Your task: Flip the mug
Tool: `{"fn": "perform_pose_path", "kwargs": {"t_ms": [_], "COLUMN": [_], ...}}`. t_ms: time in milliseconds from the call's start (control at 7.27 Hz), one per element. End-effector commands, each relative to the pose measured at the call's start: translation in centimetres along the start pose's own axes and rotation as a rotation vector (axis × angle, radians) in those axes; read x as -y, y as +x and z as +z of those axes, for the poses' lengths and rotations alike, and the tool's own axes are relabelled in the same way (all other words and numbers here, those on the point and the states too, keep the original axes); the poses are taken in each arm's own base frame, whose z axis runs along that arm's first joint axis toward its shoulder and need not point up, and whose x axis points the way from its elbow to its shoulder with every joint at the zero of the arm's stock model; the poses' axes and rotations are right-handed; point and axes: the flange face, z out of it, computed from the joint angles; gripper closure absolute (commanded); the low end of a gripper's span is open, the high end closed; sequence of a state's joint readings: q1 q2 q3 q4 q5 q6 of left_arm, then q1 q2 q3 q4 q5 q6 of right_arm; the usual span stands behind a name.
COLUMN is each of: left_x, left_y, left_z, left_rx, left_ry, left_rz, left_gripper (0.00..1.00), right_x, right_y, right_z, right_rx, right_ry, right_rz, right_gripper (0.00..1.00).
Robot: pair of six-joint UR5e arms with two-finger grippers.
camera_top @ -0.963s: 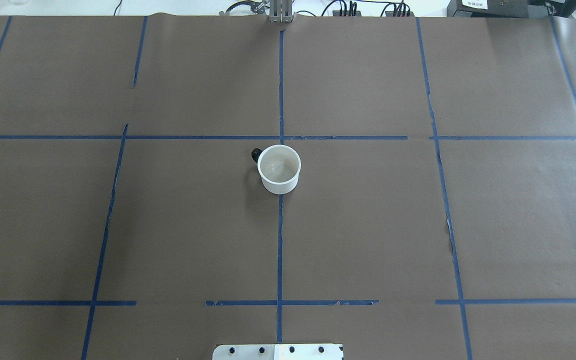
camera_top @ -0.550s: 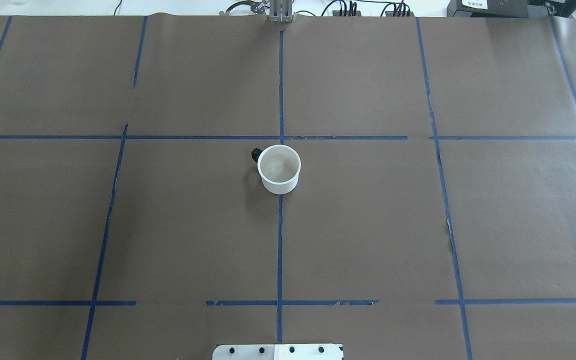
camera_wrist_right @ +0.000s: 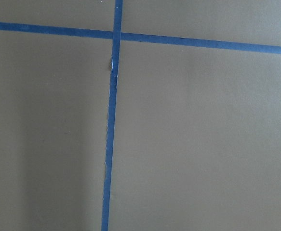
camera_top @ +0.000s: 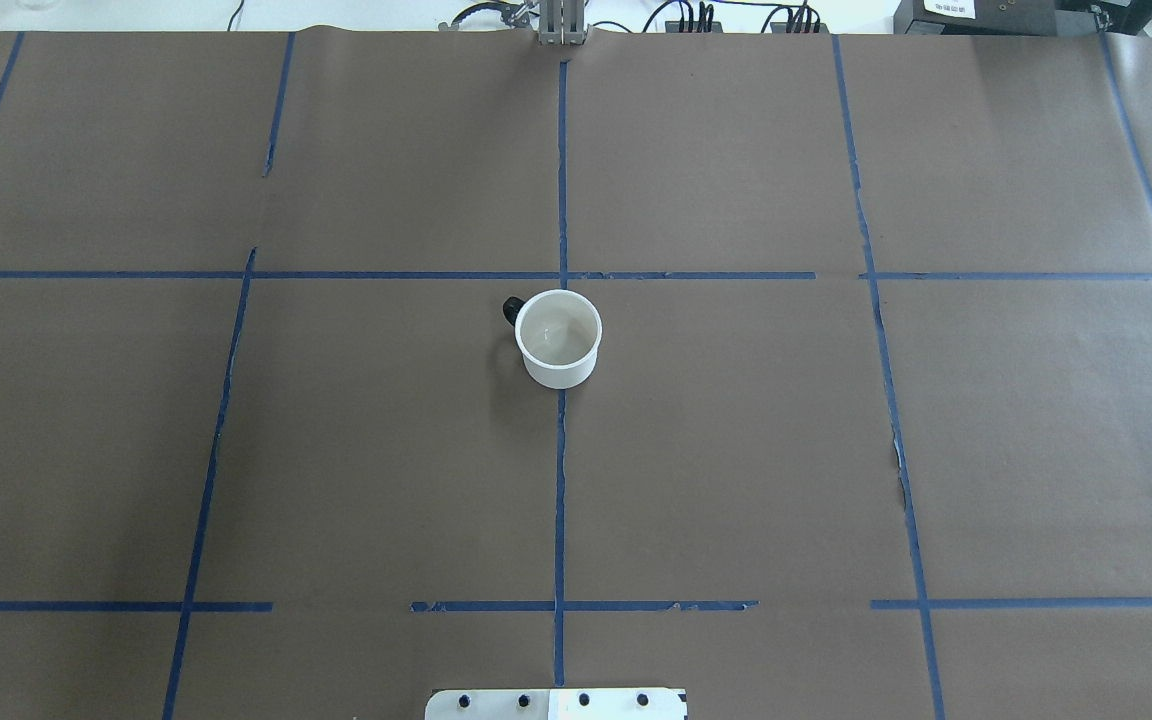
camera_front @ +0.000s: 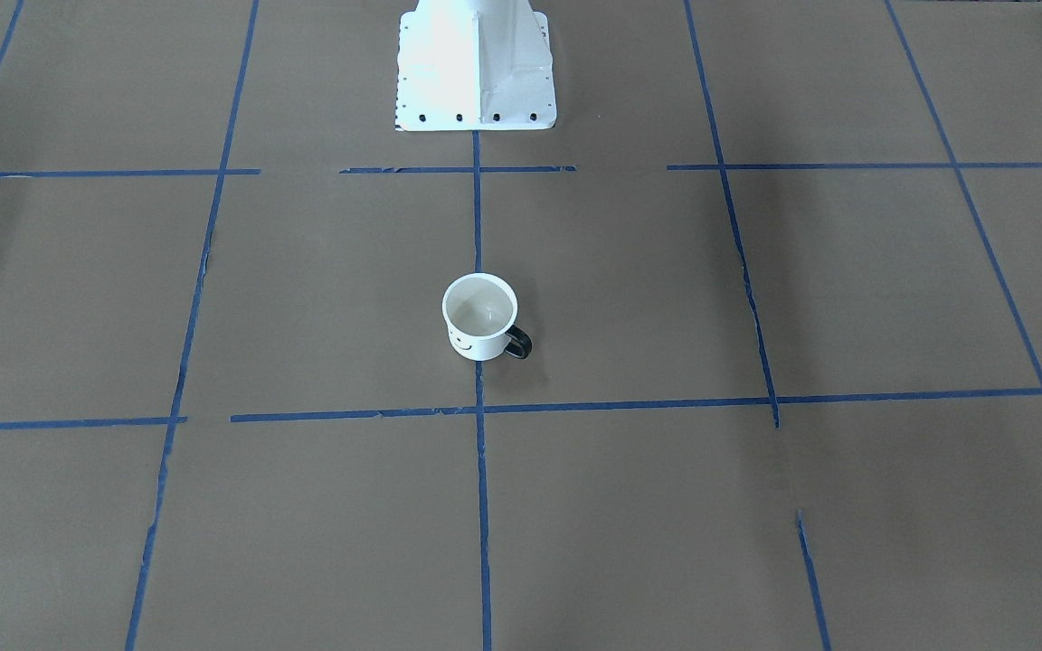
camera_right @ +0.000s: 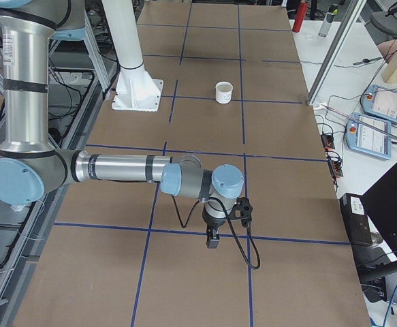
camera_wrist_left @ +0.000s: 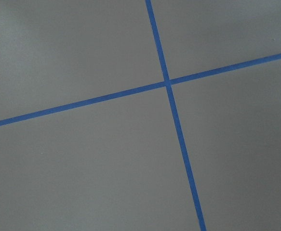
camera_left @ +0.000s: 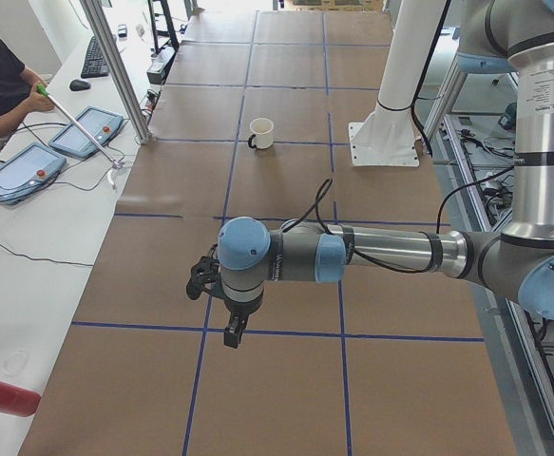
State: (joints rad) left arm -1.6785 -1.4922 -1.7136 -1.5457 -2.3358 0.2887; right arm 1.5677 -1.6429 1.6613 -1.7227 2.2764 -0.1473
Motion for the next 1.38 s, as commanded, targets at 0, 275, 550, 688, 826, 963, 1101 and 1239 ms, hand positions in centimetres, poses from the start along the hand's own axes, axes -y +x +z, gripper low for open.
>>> {"fn": "perform_pose_path", "kwargs": {"t_ms": [0,275,550,688,826,963,1101,1239], "left_x": [1.1,1.7,1.5,1.5,1.5,1.4,1.4,1.2], "left_y": [1.2,2.4,2.5,2.5,2.6,2.8,2.9,2.8], "left_z": [0.6,1.7,1.8,1.8,1.7,1.4,1.2,1.4], "left_rx": [-0.004,-0.010,-0.010,-0.010,-0.010,-0.008,-0.007,-0.011], "left_ry": [0.000,-0.008,-0.010,-0.010,-0.009,-0.004,-0.002,-0.006], "left_rz": [-0.109,-0.085,-0.085,-0.082,-0.076,-0.073,-0.075,-0.079], "left_gripper": [0.00,0.00,0.00,0.00,0.00,0.00,0.00,0.00], "right_x": [0.0,0.0,0.0,0.0,0.0,0.0,0.0,0.0], "right_y": [0.0,0.0,0.0,0.0,0.0,0.0,0.0,0.0], "right_z": [0.0,0.0,0.0,0.0,0.0,0.0,0.0,0.0], "right_rx": [0.000,0.000,0.000,0.000,0.000,0.000,0.000,0.000], "right_ry": [0.000,0.000,0.000,0.000,0.000,0.000,0.000,0.000], "right_rz": [0.000,0.000,0.000,0.000,0.000,0.000,0.000,0.000], "right_gripper": [0.00,0.00,0.00,0.00,0.00,0.00,0.00,0.00]}}
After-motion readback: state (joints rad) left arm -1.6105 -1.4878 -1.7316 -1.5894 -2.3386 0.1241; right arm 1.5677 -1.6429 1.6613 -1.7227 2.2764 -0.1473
